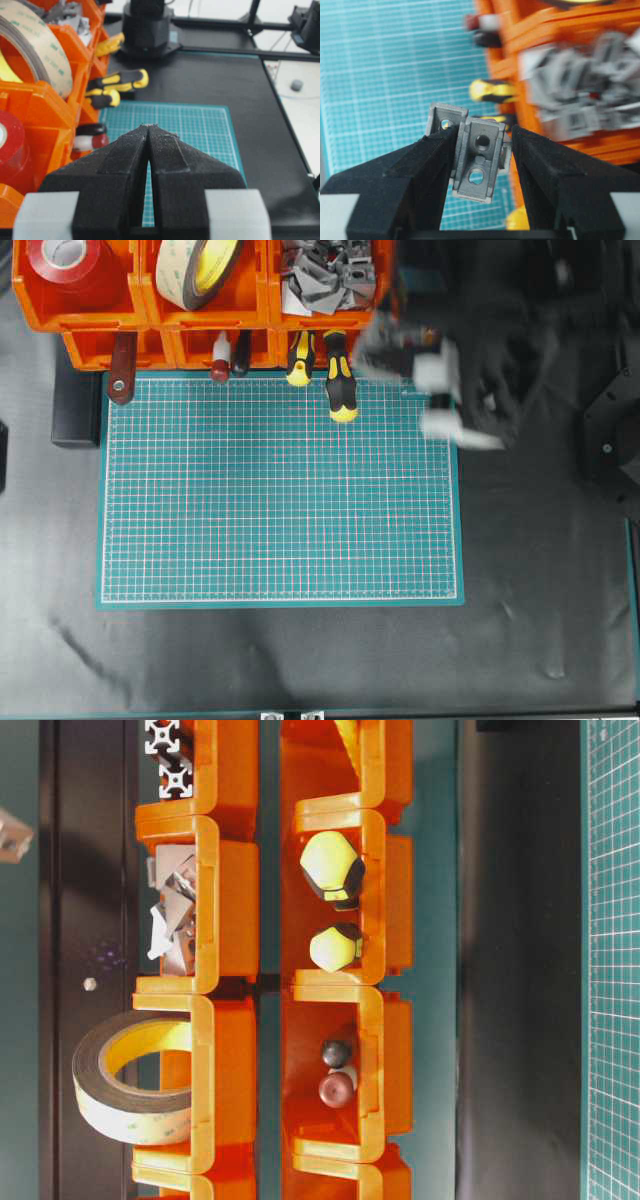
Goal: Pick corner brachets from container rack with right arm.
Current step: 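Carry the held brackets with the right gripper over the green mat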
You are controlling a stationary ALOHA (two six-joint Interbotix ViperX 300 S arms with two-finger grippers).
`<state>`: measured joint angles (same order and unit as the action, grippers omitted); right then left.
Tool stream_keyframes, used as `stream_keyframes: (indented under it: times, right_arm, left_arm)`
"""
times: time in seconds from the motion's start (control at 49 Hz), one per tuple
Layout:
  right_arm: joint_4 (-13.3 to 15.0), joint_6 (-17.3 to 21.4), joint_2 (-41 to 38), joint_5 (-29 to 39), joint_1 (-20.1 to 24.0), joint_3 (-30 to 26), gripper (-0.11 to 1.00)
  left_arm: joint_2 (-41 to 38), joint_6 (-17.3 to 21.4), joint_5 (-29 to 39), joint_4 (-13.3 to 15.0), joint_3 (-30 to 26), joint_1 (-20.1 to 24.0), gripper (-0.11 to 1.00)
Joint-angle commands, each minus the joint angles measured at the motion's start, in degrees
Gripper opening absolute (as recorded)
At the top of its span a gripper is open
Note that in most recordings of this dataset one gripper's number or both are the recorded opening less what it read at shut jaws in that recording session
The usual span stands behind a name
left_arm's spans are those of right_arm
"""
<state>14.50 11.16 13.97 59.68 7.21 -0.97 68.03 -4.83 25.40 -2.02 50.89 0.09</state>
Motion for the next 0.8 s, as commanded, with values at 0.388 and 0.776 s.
stream_keyframes:
  times: [0.388, 0.776]
  right_arm:
    - [0.18, 0.0, 7.38, -32.17, 10.63, 26.72, 0.38]
    - [0.79, -0.79, -7.38, -45.53, 10.63, 29.53, 0.38]
  left_arm:
    - [-0.44, -0.09, -0.7, -0.26, -1.67, 0.09, 0.0]
    - [0.35, -0.18, -1.23, -0.26, -2.2, -0.53, 0.0]
